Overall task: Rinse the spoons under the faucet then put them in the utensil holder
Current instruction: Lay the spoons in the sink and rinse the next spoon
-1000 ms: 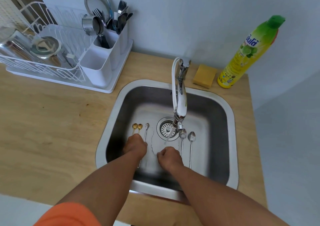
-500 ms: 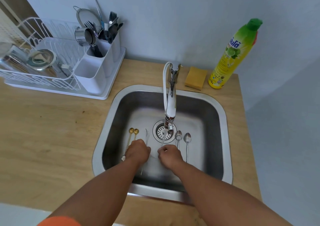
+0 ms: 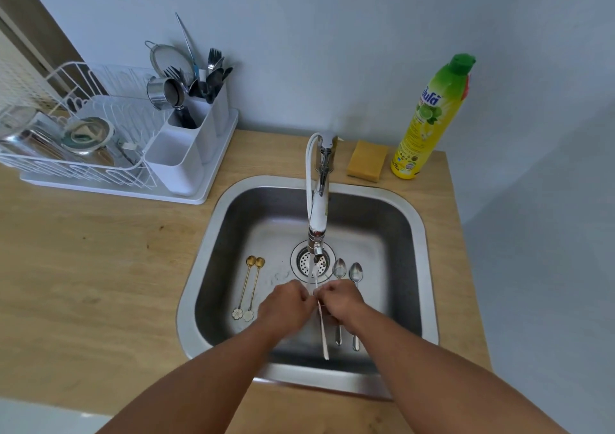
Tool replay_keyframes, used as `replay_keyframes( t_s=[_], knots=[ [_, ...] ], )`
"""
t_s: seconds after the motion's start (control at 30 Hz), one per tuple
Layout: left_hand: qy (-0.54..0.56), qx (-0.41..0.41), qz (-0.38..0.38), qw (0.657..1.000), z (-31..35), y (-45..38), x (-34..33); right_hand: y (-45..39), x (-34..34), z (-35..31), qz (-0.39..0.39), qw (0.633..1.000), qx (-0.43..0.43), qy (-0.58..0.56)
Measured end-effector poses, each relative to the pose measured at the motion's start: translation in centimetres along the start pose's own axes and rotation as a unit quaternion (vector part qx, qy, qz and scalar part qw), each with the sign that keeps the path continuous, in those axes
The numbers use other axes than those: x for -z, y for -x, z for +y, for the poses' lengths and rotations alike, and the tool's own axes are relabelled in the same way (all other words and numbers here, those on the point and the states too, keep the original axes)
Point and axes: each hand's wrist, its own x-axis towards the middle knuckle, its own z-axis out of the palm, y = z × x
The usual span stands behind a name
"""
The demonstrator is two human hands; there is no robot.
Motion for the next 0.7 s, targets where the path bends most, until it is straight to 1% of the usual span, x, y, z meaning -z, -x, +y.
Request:
replay_keyframes(
  t_s=[0.03,0.1,0.17,0.23,0.37,0.47,0.57,0.7],
  knots=[
    [0.076,0.027,0.000,0.997,-0.2,-0.5,0.2,0.2,0.3,0.1,-0.005,1.000,0.007,0.007],
    [0.210,0.075,0.004,0.975,-0.4,-1.4,0.8,0.5,0.7,0.2,-0.016,1.000,0.017,0.014],
    [0.285,0.101,-0.002,0.953,-0.2,-2.0,1.3,0.8,1.0,0.2,-0.023,0.999,0.029,0.024],
    [0.332,0.114,-0.016,0.936,0.3,-2.1,1.3,1.0,1.4,0.0,-0.027,0.997,0.045,0.047],
    [0.388,0.121,-0.013,0.913,1.0,-2.1,0.6,0.9,2.0,0.4,-0.025,0.993,0.079,0.079],
    [0.405,0.118,0.017,0.906,1.6,-2.1,0.0,0.7,2.2,0.8,-0.016,0.992,0.092,0.083],
    [0.429,0.135,0.051,0.892,2.1,-2.0,-0.7,0.6,2.3,1.1,-0.014,0.992,0.096,0.080],
    [0.428,0.103,0.045,0.897,1.4,-1.8,-1.3,0.5,2.6,1.2,-0.009,0.991,0.098,0.087]
  ],
)
